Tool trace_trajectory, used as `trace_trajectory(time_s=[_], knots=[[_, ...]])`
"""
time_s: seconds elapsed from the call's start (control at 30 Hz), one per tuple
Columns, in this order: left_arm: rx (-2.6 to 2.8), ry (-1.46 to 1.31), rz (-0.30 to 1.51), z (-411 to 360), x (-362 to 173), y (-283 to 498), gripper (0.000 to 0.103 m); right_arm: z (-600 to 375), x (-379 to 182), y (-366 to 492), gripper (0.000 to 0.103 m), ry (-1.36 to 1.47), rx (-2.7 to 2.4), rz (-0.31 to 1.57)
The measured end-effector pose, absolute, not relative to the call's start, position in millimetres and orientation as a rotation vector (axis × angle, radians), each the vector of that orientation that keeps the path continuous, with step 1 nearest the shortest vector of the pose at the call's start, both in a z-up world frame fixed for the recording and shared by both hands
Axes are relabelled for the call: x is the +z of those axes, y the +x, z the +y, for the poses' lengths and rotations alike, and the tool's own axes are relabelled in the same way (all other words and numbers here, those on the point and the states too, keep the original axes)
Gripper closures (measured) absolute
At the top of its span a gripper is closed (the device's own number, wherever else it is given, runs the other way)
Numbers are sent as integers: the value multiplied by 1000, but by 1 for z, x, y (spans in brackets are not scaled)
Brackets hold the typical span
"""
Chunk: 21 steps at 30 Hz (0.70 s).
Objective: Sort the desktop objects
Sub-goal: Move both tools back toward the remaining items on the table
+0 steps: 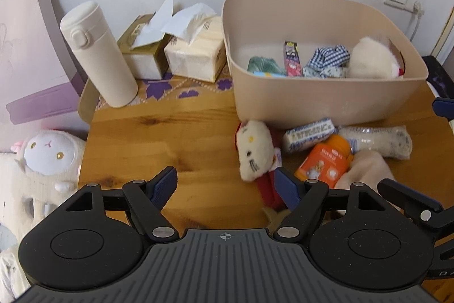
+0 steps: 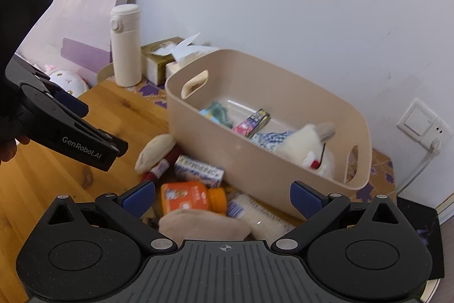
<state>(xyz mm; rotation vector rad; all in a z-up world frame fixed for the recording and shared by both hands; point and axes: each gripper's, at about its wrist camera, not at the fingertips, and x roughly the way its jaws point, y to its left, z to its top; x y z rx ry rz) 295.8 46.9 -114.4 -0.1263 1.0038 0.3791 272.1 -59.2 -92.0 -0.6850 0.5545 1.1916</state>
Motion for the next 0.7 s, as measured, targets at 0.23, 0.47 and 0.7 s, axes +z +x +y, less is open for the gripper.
trace_trajectory(time_s=[0.23, 0.47, 0.7], knots=[[380, -125, 1039, 42, -126, 287, 26, -72, -112, 269, 0, -711, 1195, 609], [378, -126, 1074, 33, -138, 278, 26, -96, -139, 274, 0, -747, 1174, 679], [368, -133, 1105, 25, -149, 271, 26, -112, -152, 282, 0, -768, 1141, 713]])
